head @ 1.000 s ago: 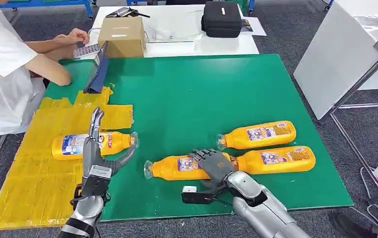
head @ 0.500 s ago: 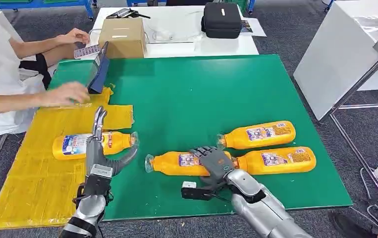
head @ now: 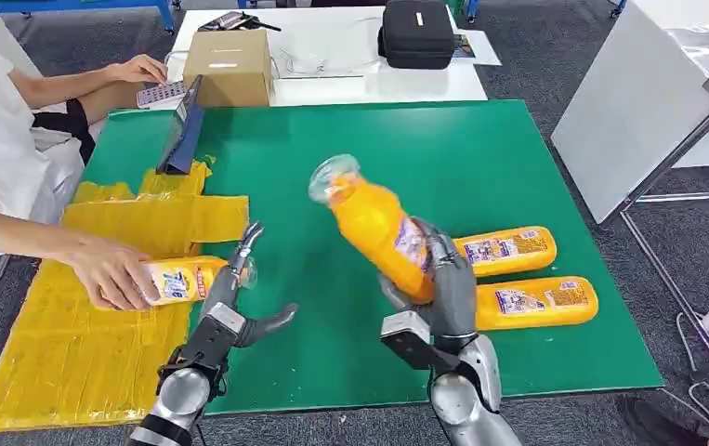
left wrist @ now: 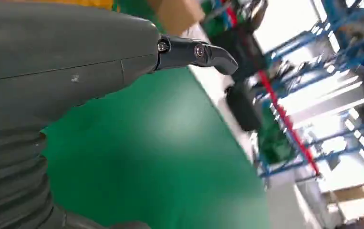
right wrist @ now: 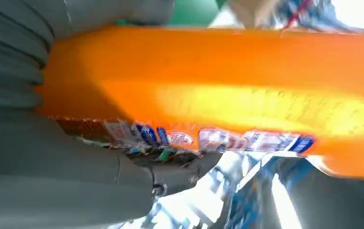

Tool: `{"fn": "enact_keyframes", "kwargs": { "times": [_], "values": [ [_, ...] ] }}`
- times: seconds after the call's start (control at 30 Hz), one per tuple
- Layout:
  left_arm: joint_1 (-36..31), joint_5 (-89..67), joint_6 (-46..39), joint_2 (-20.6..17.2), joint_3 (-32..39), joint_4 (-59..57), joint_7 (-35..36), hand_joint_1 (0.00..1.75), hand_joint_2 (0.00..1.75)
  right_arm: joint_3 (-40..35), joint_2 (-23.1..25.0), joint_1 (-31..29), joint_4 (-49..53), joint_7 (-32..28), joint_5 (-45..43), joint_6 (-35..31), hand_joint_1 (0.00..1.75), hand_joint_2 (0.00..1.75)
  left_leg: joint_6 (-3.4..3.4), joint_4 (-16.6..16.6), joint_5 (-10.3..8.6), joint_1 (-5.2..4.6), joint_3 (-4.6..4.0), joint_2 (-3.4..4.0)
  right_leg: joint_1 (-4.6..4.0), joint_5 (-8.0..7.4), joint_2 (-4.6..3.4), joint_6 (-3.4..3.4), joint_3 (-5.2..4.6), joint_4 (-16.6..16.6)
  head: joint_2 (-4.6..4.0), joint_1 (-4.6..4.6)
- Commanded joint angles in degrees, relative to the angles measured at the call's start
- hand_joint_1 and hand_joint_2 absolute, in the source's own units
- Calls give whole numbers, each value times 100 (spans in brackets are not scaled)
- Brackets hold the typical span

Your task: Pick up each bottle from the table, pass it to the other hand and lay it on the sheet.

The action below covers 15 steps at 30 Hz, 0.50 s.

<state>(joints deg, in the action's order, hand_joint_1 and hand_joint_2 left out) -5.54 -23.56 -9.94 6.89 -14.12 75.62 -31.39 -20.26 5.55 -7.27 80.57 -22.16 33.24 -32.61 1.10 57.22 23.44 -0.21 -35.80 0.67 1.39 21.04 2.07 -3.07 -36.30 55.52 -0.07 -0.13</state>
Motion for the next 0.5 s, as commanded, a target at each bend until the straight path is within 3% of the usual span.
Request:
{"fn": "enact_keyframes", "kwargs": {
  "times": [0.03,0.2,0.5],
  "values": [
    [-504,509,1151,-42,-278,-862,545,0,175,628,328,223,630,-358,-398,97,175,175,-8,2,6,6,17,-15,-5,9,-1,15,20,1,0,0],
    [-533,1631,2411,-152,-530,-706,387,0,175,367,335,93,259,-479,-363,307,175,175,-7,-1,5,6,18,-5,-6,5,-8,13,18,-3,0,0],
    [-462,2158,2818,-251,-817,-211,439,0,175,-14,361,-33,-276,-450,-168,641,175,175,-10,-1,11,13,27,5,-10,7,-22,18,29,-4,0,-2]
  ]
}}
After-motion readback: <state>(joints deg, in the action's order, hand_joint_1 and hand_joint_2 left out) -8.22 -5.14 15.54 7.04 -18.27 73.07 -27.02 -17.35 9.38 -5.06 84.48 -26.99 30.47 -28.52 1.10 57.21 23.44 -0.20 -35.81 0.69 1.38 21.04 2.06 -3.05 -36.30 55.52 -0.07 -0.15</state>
